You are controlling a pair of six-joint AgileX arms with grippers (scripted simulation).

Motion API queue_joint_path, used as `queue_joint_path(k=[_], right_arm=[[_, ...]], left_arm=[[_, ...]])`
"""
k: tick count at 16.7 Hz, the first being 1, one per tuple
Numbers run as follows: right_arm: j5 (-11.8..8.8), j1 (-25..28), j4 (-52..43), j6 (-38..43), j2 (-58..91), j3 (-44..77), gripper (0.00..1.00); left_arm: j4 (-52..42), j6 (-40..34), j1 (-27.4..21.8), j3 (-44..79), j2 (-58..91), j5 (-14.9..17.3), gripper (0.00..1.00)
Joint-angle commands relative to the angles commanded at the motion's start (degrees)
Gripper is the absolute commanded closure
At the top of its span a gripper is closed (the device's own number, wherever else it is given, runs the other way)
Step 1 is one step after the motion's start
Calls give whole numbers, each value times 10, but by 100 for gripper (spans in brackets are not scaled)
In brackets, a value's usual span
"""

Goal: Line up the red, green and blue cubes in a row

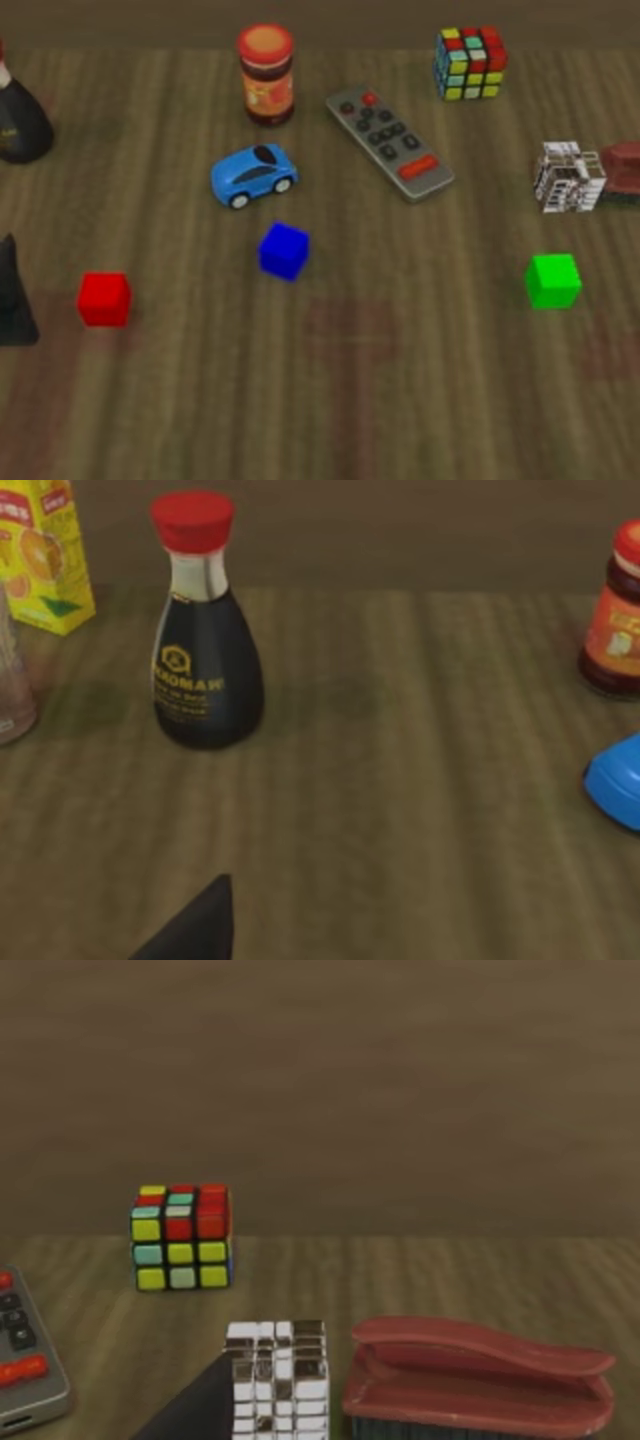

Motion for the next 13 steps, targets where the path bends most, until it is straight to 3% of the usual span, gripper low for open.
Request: queue_joint_path(k=[13], right_arm=[[0, 0, 0, 0, 0, 0, 0]], left_arm=[[-358, -42, -51, 468, 706, -4, 0]])
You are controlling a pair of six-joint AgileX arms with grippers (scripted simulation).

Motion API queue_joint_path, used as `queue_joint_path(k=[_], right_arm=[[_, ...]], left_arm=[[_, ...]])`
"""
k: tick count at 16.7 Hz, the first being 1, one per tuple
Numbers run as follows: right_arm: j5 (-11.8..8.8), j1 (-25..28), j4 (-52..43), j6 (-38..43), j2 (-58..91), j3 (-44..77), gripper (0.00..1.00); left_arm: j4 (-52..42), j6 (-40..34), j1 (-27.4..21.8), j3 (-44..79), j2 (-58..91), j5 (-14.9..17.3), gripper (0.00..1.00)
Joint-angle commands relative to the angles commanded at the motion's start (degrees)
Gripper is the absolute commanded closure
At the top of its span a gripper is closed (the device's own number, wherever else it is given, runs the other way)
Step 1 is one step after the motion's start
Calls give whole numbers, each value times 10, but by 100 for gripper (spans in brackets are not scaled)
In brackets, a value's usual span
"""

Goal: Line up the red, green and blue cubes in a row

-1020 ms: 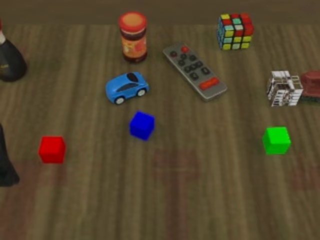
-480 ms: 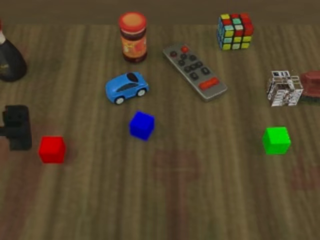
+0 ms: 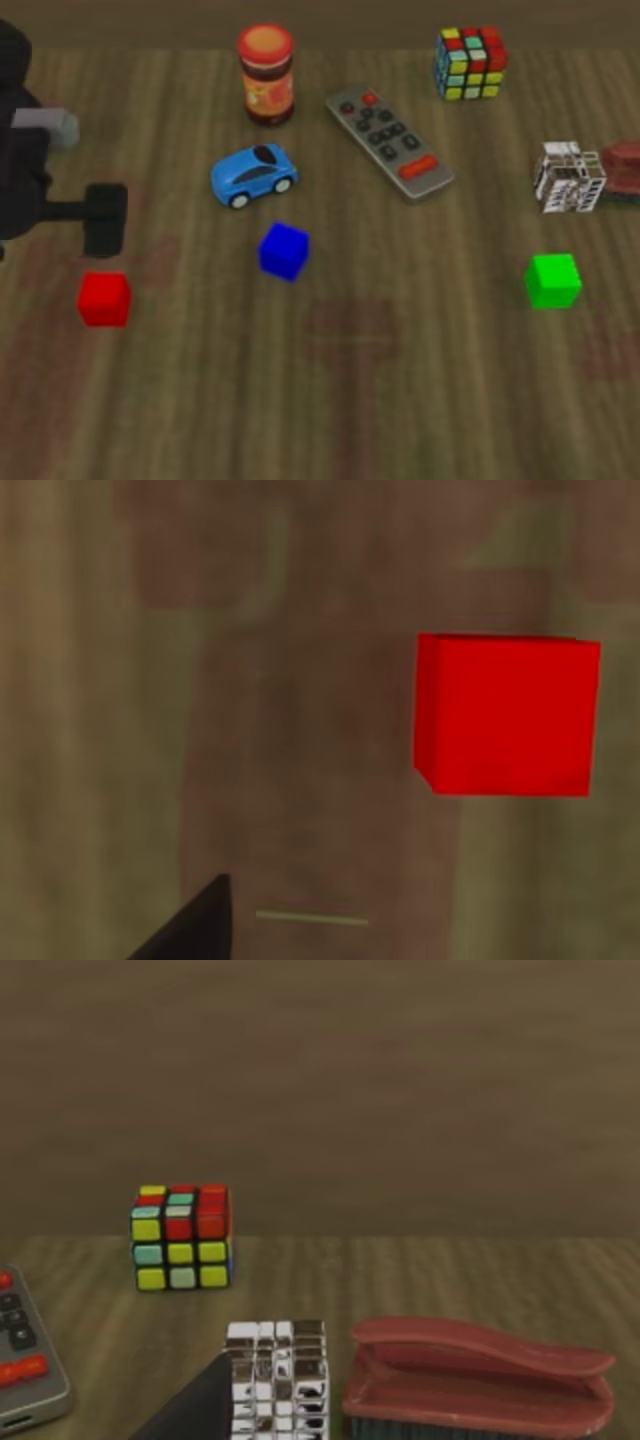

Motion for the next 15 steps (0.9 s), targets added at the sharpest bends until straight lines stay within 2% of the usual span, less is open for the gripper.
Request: queue_joint_path(k=[6, 15], right_arm=[[0, 0, 0, 0, 0, 0, 0], [0, 0, 0, 0, 0, 0, 0]], left_arm=[[-84, -12, -13, 125, 167, 2, 0], [-67, -12, -12, 122, 192, 2, 0]])
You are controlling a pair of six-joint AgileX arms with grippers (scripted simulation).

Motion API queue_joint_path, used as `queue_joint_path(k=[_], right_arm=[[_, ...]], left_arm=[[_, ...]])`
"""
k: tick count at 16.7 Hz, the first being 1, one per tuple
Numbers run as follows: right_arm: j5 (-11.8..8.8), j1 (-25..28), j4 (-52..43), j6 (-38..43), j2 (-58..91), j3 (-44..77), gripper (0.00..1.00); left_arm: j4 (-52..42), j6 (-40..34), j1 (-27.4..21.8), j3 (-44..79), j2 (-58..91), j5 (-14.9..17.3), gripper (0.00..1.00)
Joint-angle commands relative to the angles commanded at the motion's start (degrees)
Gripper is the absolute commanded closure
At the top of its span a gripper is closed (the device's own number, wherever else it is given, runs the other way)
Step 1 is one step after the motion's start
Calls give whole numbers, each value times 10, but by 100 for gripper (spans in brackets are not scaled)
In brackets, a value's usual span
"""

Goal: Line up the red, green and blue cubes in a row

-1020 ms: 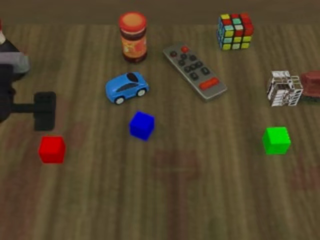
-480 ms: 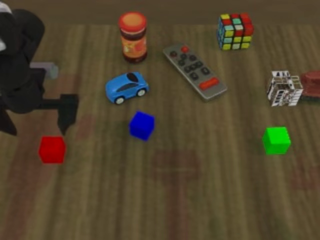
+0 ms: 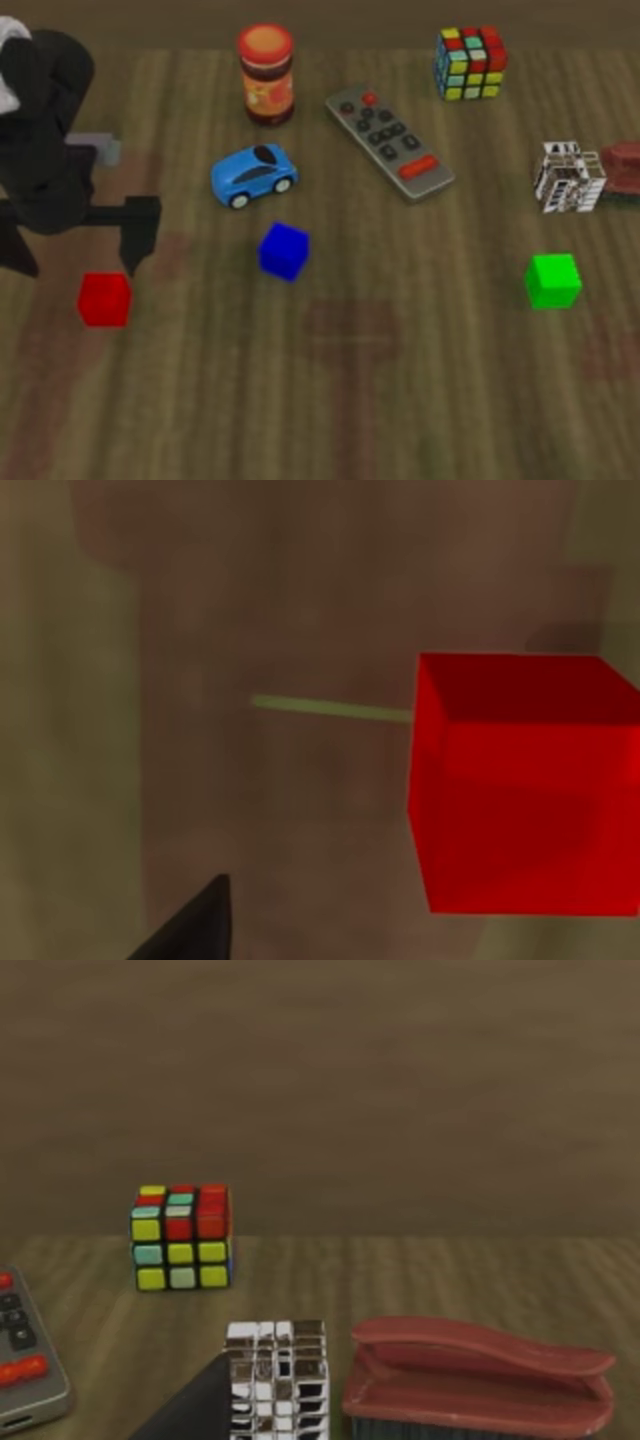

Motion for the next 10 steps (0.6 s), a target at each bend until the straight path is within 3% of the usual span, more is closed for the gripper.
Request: queue_joint_path(k=[6, 10], right_arm=[[0, 0, 0, 0, 0, 0, 0], [0, 0, 0, 0, 0, 0, 0]], left_arm=[[143, 1, -1, -67, 70, 0, 0], [162, 0, -1, -78, 82, 1, 0]])
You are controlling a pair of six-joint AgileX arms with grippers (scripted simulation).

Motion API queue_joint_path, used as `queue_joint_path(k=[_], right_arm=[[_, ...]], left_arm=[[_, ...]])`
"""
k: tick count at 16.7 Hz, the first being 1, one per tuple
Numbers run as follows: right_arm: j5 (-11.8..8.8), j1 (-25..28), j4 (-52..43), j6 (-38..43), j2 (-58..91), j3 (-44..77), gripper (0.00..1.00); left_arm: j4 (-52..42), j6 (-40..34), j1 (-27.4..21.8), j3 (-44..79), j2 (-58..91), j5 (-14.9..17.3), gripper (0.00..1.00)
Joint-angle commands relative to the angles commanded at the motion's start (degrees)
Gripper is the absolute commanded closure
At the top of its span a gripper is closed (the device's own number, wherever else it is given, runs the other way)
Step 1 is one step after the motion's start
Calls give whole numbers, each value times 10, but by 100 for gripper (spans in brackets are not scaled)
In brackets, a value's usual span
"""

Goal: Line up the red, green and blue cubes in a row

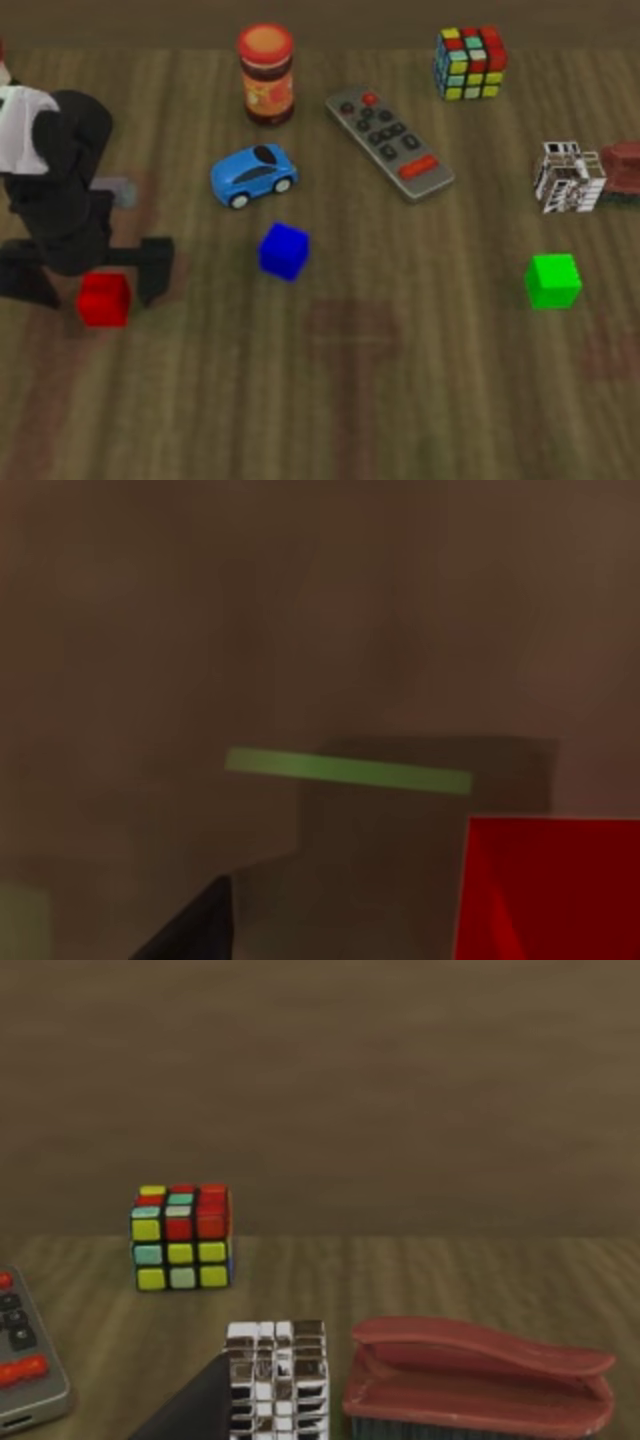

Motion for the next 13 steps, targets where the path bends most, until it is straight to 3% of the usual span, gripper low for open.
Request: queue_joint_path(k=[2, 13], right_arm=[[0, 0, 0, 0, 0, 0, 0], [0, 0, 0, 0, 0, 0, 0]], left_arm=[[0, 0, 0, 0, 0, 0, 0], [0, 0, 0, 0, 0, 0, 83]])
